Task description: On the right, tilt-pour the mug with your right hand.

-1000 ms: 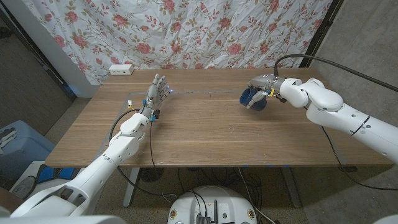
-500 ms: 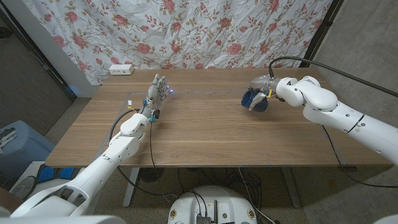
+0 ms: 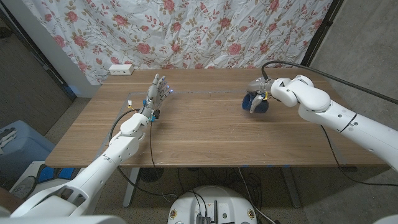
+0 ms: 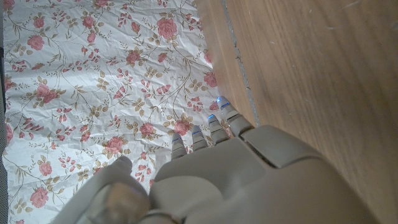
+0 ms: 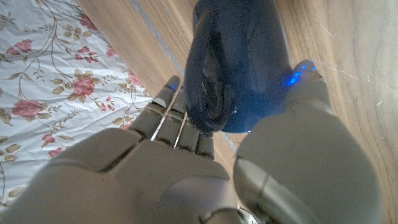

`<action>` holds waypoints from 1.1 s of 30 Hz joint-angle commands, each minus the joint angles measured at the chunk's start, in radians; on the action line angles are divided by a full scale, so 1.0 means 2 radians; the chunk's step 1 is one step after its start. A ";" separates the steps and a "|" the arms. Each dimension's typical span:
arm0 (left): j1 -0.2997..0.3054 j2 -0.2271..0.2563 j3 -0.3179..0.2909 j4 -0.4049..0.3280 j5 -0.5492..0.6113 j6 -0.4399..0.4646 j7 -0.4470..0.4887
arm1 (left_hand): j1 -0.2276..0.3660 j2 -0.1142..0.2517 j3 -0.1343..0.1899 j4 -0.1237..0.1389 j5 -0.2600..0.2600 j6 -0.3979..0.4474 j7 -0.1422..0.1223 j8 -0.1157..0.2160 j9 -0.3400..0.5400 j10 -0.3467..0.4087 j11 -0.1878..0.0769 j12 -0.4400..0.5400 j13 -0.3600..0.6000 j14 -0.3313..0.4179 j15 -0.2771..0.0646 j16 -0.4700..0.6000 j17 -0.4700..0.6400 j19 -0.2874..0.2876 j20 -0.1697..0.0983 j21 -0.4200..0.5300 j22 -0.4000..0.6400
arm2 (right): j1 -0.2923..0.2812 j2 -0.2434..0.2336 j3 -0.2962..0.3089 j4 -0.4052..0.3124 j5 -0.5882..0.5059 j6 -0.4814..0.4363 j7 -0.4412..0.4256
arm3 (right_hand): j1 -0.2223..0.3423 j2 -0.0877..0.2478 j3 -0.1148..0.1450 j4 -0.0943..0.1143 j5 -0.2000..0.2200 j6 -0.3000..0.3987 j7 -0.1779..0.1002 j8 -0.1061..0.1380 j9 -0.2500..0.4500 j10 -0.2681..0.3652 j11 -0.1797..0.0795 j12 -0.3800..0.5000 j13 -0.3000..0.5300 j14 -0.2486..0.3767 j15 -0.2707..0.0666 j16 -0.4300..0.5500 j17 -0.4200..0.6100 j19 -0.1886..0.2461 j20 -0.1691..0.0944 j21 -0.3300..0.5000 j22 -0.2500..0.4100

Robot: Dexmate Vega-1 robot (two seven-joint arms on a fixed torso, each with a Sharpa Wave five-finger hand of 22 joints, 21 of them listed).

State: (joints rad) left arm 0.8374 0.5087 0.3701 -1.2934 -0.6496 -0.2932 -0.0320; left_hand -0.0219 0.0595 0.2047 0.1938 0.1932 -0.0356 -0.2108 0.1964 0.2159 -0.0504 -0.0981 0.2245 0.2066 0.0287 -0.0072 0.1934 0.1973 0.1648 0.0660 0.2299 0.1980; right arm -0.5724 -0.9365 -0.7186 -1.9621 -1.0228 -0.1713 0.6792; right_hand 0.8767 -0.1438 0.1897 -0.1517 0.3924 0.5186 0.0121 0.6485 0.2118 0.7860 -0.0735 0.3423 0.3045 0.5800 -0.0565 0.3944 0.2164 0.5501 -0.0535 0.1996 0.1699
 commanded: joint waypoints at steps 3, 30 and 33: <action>0.000 0.000 0.000 0.000 0.000 0.000 0.001 | -0.002 0.059 0.003 0.001 0.004 -0.001 -0.003 0.003 0.001 -0.002 -0.003 0.002 0.002 0.004 -0.002 0.003 0.003 0.004 0.000 0.003 0.002 | 0.008 0.012 -0.010 0.000 -0.067 0.027 0.033 | 0.028 0.045 0.013 0.009 0.002 0.075 -0.074 0.007 0.002 0.074 -0.068 -0.003 0.002 0.009 -0.083 -0.001 0.002 0.003 -0.023 0.000 0.001; 0.000 -0.001 0.000 0.001 0.000 0.000 0.001 | -0.002 0.059 0.003 0.001 0.004 -0.002 -0.003 0.003 0.001 -0.002 -0.003 0.002 0.002 0.004 -0.002 0.003 0.003 0.005 0.000 0.003 0.002 | 0.031 0.053 -0.037 0.032 -0.179 0.070 0.100 | 0.027 0.050 0.015 0.009 -0.002 0.083 -0.078 0.013 0.004 0.077 -0.068 -0.008 0.003 0.014 -0.081 -0.003 0.007 -0.005 -0.024 -0.004 0.001; 0.000 -0.001 0.000 0.001 0.000 0.000 0.001 | -0.002 0.059 0.003 0.001 0.004 -0.001 -0.003 0.003 0.001 -0.002 -0.003 0.002 0.002 0.004 -0.002 0.003 0.003 0.004 0.000 0.003 0.002 | 0.036 0.058 -0.042 0.035 -0.191 0.072 0.109 | 0.028 0.051 0.015 0.009 -0.002 0.084 -0.078 0.014 0.004 0.077 -0.068 -0.009 0.003 0.014 -0.082 -0.002 0.007 -0.006 -0.022 -0.004 0.001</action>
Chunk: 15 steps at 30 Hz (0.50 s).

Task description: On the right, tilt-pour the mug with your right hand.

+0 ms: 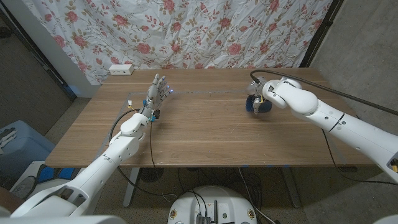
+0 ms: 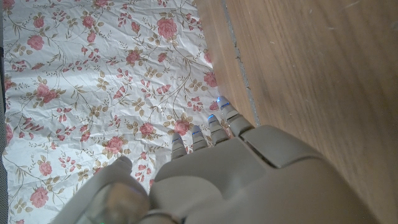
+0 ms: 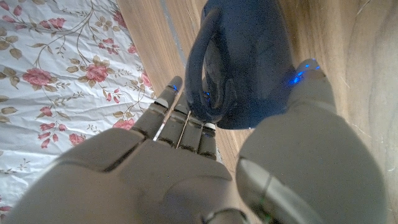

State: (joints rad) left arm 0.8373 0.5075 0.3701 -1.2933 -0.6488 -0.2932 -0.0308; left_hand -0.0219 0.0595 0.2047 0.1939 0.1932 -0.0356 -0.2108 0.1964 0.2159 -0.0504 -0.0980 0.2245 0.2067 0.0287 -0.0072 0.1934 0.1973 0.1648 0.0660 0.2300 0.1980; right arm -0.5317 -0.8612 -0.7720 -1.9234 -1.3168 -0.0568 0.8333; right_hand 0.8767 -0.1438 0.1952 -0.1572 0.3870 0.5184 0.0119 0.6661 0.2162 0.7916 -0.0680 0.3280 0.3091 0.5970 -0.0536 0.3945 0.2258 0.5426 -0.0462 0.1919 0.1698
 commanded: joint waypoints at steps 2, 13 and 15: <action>0.000 0.000 0.000 0.001 0.000 0.000 0.000 | -0.002 0.059 0.003 0.001 0.004 -0.001 -0.003 0.003 0.001 -0.001 -0.003 0.002 0.002 0.004 -0.002 0.003 0.003 0.004 0.000 0.003 0.002 | 0.017 0.021 -0.016 0.017 -0.047 0.017 0.033 | 0.029 0.051 0.012 0.011 0.000 0.084 -0.078 0.006 0.002 0.075 -0.071 -0.002 0.001 0.005 -0.083 -0.002 0.003 -0.004 -0.026 -0.001 0.001; -0.001 0.001 0.000 0.001 -0.001 0.000 -0.002 | -0.002 0.059 0.003 0.001 0.004 -0.001 -0.004 0.003 0.001 -0.002 -0.003 0.002 0.002 0.004 -0.002 0.003 0.003 0.004 0.000 0.003 0.002 | 0.013 0.029 -0.011 0.020 -0.049 0.009 0.036 | 0.034 0.055 0.013 0.009 -0.002 0.095 -0.081 0.011 0.003 0.083 -0.071 -0.001 0.003 0.009 -0.084 0.001 0.007 -0.005 -0.025 0.000 0.001; -0.001 0.001 0.000 0.001 -0.001 0.000 -0.002 | -0.002 0.059 0.003 0.001 0.004 -0.001 -0.004 0.003 0.001 -0.002 -0.003 0.002 0.002 0.004 -0.002 0.003 0.003 0.004 0.000 0.003 0.002 | 0.011 0.030 -0.008 0.018 -0.047 0.003 0.033 | 0.035 0.056 0.014 0.009 -0.003 0.098 -0.082 0.013 0.003 0.085 -0.071 -0.001 0.003 0.009 -0.085 0.001 0.008 -0.005 -0.025 0.000 0.001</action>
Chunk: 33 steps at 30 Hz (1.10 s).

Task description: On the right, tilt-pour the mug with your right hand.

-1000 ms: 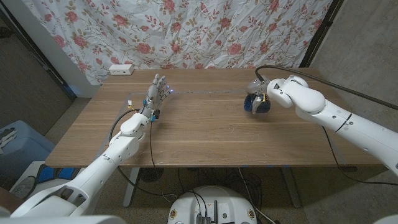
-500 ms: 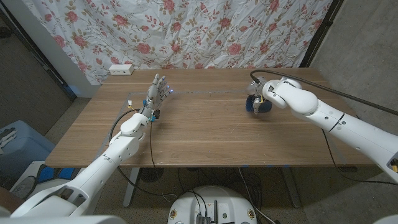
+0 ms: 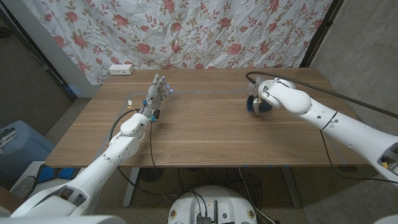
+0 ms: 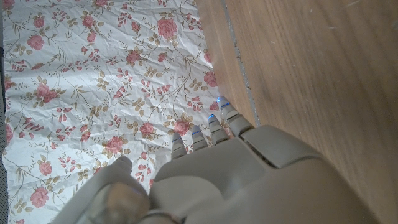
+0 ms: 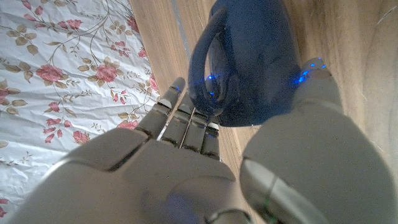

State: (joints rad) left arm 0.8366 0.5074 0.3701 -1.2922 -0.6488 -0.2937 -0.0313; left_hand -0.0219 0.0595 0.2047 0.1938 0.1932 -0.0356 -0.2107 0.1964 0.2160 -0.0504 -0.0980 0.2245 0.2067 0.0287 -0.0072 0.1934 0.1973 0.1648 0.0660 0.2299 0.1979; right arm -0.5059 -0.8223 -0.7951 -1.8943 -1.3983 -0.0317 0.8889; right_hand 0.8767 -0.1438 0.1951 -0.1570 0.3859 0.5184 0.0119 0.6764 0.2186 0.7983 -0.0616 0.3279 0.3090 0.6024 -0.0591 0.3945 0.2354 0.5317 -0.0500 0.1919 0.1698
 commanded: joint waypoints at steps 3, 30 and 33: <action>0.000 0.001 0.000 0.000 -0.001 0.000 -0.002 | -0.002 0.059 0.003 0.001 0.004 -0.001 -0.003 0.003 0.001 -0.002 -0.003 0.002 0.002 0.004 -0.002 0.003 0.003 0.004 0.000 0.003 0.002 | -0.010 0.013 0.015 0.000 0.005 -0.027 0.002 | 0.036 0.057 0.015 0.008 -0.002 0.101 -0.082 0.009 0.002 0.084 -0.074 0.000 0.004 0.009 -0.083 0.001 0.003 0.002 -0.024 0.000 0.001; 0.000 0.000 0.000 0.000 0.000 0.000 0.001 | -0.002 0.059 0.003 0.001 0.004 -0.002 -0.003 0.003 0.001 -0.002 -0.003 0.002 0.002 0.004 -0.002 0.002 0.003 0.004 0.000 0.003 0.002 | -0.074 0.002 0.086 -0.030 0.121 -0.159 -0.071 | 0.035 0.061 0.015 0.009 -0.008 0.114 -0.083 0.019 0.003 0.099 -0.074 0.001 0.006 0.028 -0.084 0.005 0.007 0.011 -0.028 0.003 0.001; 0.000 0.000 0.000 0.000 0.000 0.000 0.001 | -0.002 0.059 0.003 0.001 0.004 -0.002 -0.003 0.003 0.001 -0.002 -0.003 0.002 0.002 0.004 -0.002 0.003 0.003 0.004 0.000 0.003 0.002 | -0.080 -0.003 0.093 -0.032 0.144 -0.166 -0.088 | 0.037 0.062 0.015 0.009 -0.008 0.114 -0.084 0.019 0.003 0.100 -0.074 0.001 0.006 0.030 -0.085 0.005 0.008 0.012 -0.029 0.004 0.001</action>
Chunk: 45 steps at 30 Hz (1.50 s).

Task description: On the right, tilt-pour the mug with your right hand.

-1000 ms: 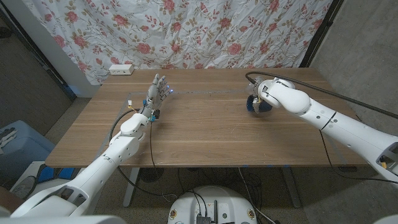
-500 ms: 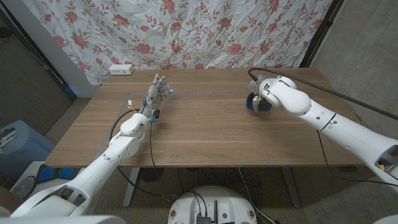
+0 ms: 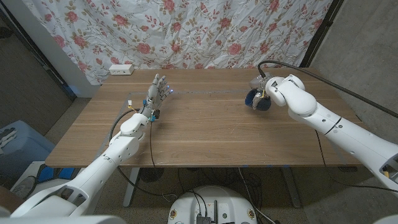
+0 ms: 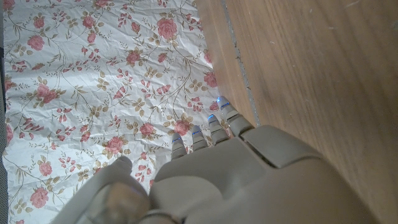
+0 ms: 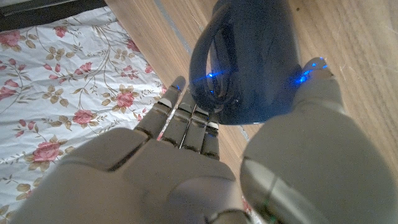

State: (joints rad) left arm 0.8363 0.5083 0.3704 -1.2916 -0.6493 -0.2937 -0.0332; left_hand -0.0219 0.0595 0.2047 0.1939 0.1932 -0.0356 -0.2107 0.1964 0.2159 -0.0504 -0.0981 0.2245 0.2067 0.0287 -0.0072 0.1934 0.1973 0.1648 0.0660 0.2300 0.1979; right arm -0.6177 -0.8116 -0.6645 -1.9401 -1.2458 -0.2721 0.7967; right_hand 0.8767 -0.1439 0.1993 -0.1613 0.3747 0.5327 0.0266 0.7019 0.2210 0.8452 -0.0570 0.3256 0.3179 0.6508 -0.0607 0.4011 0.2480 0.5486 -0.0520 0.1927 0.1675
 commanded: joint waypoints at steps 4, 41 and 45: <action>0.000 0.000 0.000 0.000 0.000 0.000 0.002 | -0.002 0.059 0.003 0.001 0.004 -0.002 -0.004 0.003 0.001 -0.002 -0.003 0.002 0.002 0.004 -0.002 0.002 0.003 0.004 0.000 0.003 0.002 | -0.032 -0.013 0.038 -0.011 0.101 -0.059 -0.065 | 0.038 0.063 0.014 0.010 -0.003 0.109 -0.092 0.008 0.002 0.079 -0.076 0.002 0.002 0.008 -0.084 0.002 0.002 0.005 -0.029 0.003 0.002; 0.000 0.000 0.000 0.000 0.000 0.000 0.001 | -0.002 0.059 0.003 0.001 0.004 -0.002 -0.003 0.003 0.001 -0.002 -0.003 0.002 0.002 0.004 -0.002 0.002 0.003 0.004 0.000 0.003 0.002 | -0.097 -0.057 0.090 -0.004 0.404 -0.083 -0.304 | 0.044 0.067 0.012 0.008 -0.012 0.117 -0.098 0.017 0.005 0.085 -0.076 -0.003 0.003 0.017 -0.083 0.004 0.008 0.014 -0.031 0.005 0.002; 0.000 0.000 0.000 0.000 0.000 0.000 0.000 | -0.002 0.059 0.003 0.001 0.004 -0.002 -0.004 0.003 0.001 -0.002 -0.004 0.002 0.002 0.004 -0.002 0.002 0.003 0.004 0.000 0.003 0.002 | -0.101 -0.062 0.087 -0.003 0.419 -0.084 -0.321 | 0.044 0.068 0.012 0.008 -0.013 0.114 -0.096 0.017 0.005 0.085 -0.076 -0.004 0.002 0.017 -0.082 0.003 0.008 0.015 -0.032 0.005 0.002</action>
State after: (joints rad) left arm 0.8368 0.5073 0.3701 -1.2916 -0.6488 -0.2941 -0.0316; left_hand -0.0219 0.0595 0.2047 0.1939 0.1932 -0.0356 -0.2108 0.1964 0.2159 -0.0504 -0.0981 0.2245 0.2067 0.0287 -0.0072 0.1934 0.1973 0.1648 0.0660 0.2300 0.1979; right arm -0.7867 -0.9126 -0.4992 -1.9518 -0.5344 -0.4401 0.2660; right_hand 0.8767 -0.1439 0.1991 -0.1611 0.3509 0.5363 0.0302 0.7027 0.2303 0.8487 -0.0536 0.3190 0.3182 0.6811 -0.0662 0.4010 0.2607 0.5699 -0.0518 0.1928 0.1700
